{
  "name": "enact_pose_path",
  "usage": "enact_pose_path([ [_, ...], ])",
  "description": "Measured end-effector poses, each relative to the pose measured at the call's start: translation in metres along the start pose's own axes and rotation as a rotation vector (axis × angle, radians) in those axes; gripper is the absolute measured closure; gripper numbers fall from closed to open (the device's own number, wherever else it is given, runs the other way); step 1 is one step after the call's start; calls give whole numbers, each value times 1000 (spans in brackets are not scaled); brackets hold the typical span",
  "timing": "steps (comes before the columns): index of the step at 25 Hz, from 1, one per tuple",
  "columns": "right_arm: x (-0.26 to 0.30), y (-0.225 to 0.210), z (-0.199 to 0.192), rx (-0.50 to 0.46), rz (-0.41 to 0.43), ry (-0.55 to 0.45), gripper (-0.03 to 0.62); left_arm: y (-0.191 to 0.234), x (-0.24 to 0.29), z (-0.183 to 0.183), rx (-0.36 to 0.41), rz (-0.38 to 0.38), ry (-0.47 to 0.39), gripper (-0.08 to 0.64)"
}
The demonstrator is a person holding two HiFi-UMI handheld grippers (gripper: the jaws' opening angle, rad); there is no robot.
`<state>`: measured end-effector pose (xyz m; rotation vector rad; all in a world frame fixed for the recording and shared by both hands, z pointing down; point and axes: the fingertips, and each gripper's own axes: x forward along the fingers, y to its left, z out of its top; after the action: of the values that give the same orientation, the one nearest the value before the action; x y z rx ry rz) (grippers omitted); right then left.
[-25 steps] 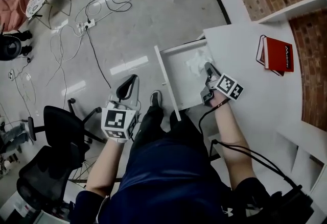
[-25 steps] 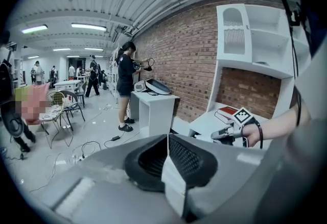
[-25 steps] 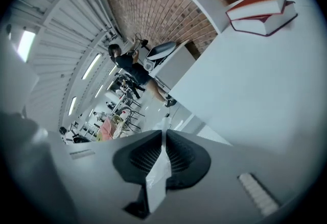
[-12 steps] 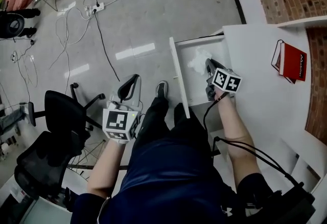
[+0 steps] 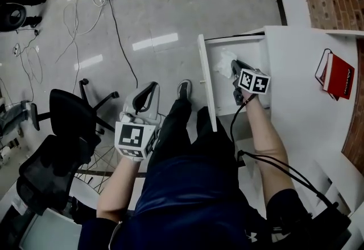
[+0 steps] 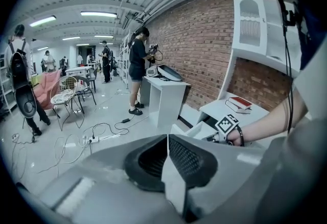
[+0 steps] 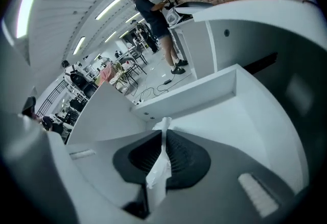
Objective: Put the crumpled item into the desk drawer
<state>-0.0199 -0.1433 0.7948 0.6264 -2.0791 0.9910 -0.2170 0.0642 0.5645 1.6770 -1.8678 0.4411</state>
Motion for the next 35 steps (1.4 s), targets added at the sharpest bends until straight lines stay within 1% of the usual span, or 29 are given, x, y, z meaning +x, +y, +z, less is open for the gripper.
enact_pose_path([
  [7, 22, -9, -13, 8, 21, 38, 563, -1, 12, -16, -19, -1, 36, 548],
  [11, 31, -16, -17, 5, 14, 45, 551, -4, 18, -18, -24, -6, 43, 548],
  [14, 33, -20, -20, 8, -7, 55, 481, -4, 23, -18, -27, -11, 49, 548],
  [17, 28, -24, -20, 16, -25, 53, 457, -8, 27, -15, -23, -20, 47, 548],
  [21, 16, -24, -18, 28, -22, 35, 460, -16, 31, -5, -6, -38, 30, 548],
  [25, 0, -7, -18, -15, -1, 29, 471, -25, 34, 10, 15, -55, 12, 548],
  [27, -9, 3, -13, -45, 10, 10, 477, -31, 37, 21, 34, -68, -9, 548],
  [30, -30, 16, 3, -70, 18, -50, 491, -41, 39, 40, 66, -86, -46, 548],
  [35, -88, 34, 48, -93, 16, -221, 512, -62, 36, 73, 118, -118, -108, 548],
])
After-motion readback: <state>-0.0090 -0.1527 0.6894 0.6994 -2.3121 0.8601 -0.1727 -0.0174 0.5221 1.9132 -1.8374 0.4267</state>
